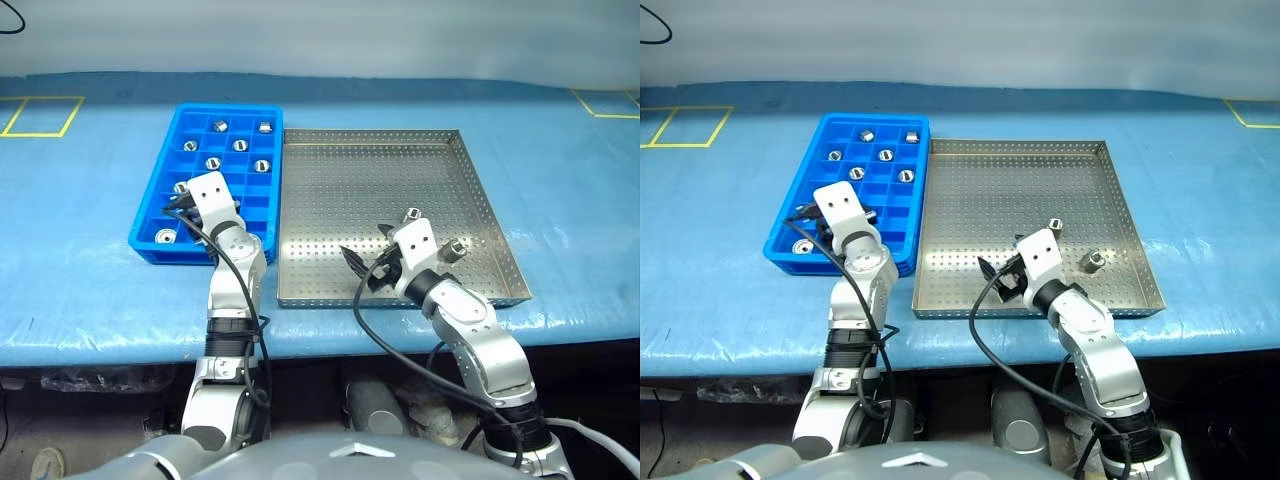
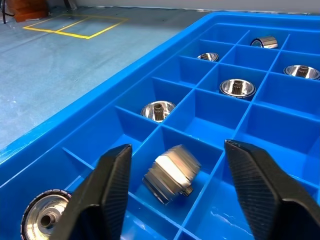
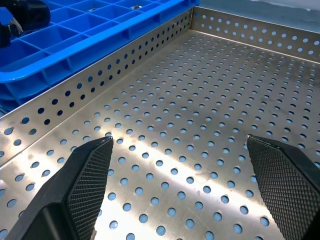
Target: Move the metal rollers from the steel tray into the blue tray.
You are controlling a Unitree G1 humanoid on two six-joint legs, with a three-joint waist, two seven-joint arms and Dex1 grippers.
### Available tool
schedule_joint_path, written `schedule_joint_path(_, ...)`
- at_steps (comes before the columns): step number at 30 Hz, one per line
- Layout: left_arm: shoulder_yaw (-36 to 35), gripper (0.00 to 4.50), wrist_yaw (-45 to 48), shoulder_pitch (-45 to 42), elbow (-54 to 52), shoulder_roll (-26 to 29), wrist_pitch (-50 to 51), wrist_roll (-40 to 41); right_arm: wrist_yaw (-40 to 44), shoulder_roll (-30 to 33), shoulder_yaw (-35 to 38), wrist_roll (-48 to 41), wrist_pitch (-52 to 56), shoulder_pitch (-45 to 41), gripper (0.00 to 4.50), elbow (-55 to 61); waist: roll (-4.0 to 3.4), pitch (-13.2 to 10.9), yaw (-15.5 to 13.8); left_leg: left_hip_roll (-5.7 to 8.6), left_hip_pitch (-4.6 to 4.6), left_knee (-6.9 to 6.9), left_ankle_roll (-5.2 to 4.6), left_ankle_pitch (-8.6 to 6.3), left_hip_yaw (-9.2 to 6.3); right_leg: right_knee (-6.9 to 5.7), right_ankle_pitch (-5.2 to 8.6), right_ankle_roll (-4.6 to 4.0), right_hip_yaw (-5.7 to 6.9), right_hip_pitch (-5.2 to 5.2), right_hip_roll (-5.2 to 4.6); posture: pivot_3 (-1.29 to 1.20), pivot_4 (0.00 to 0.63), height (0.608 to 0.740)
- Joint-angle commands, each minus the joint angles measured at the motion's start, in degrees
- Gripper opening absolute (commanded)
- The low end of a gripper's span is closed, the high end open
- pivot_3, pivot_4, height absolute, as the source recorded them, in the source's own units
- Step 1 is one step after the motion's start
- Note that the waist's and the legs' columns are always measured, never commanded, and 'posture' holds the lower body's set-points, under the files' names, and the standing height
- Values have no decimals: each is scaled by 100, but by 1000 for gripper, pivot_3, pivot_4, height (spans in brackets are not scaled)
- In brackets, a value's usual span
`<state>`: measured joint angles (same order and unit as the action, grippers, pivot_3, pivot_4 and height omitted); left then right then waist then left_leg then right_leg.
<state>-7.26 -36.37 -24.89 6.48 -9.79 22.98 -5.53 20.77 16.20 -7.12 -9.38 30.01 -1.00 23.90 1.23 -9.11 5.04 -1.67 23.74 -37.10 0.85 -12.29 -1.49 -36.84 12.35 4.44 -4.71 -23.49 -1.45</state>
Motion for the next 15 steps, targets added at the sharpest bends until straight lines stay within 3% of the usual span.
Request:
schedule_joint_path(1, 464, 4481, 681, 216, -133, -10, -279, 25, -124, -69, 253, -83, -72, -71, 4500, 184, 0, 0, -10, 0, 1, -1, 0, 0, 0, 0, 0, -1, 0, 0, 0, -114, 150, 740)
schedule_joint_path(8, 1343, 4481, 3015, 652, -838, 553, -1487, 596, -162, 239, 666, -187, 519, 142, 4500, 456, 0, -1, -15, 1, 17, 1, 0, 0, 3, 3, 0, -3, -3, -18, -2, -127, 150, 740)
schedule_joint_path(15, 1793, 4481, 4621, 918, -1391, 1328, -1530, 826, -106, 593, 808, -258, 1266, 266, 4500, 491, -1, -1, 32, -2, 11, 2, -1, 0, 6, 0, 5, -11, -5, -15, -1, -138, 150, 740)
